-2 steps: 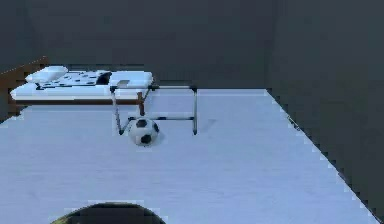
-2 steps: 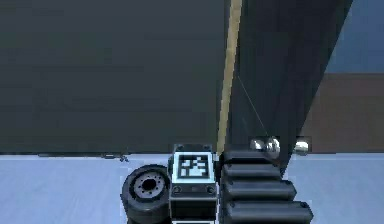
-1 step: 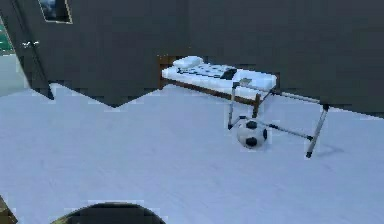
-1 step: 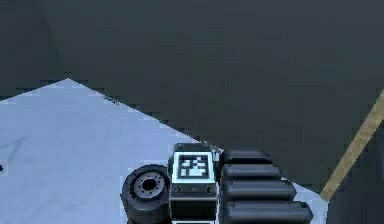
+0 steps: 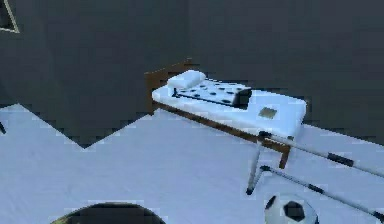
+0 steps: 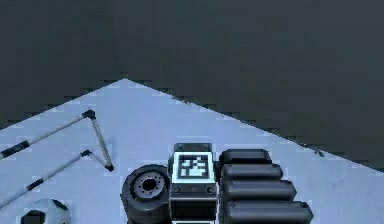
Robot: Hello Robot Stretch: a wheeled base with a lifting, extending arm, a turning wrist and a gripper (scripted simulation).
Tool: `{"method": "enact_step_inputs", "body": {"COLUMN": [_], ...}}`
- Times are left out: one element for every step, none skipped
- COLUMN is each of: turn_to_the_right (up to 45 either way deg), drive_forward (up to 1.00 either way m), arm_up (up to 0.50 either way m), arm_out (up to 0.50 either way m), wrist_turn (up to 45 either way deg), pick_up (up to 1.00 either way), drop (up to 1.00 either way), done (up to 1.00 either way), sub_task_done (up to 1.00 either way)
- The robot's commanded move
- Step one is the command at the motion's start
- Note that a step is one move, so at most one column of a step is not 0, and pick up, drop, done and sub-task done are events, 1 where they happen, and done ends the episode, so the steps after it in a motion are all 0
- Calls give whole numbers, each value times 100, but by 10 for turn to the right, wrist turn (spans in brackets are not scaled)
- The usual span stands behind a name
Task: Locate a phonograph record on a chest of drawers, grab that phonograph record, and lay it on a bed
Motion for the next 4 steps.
{"method": "enact_step_inputs", "body": {"turn_to_the_right": [-30, 0, 0, -120], "drive_forward": [0, 100, 70, 0], "arm_up": [0, 0, 0, 0], "arm_out": [0, 0, 0, 0], "wrist_turn": [0, 0, 0, 0], "pick_up": [0, 0, 0, 0], "drop": [0, 0, 0, 0], "done": [0, 0, 0, 0], "sub_task_done": [0, 0, 0, 0]}}
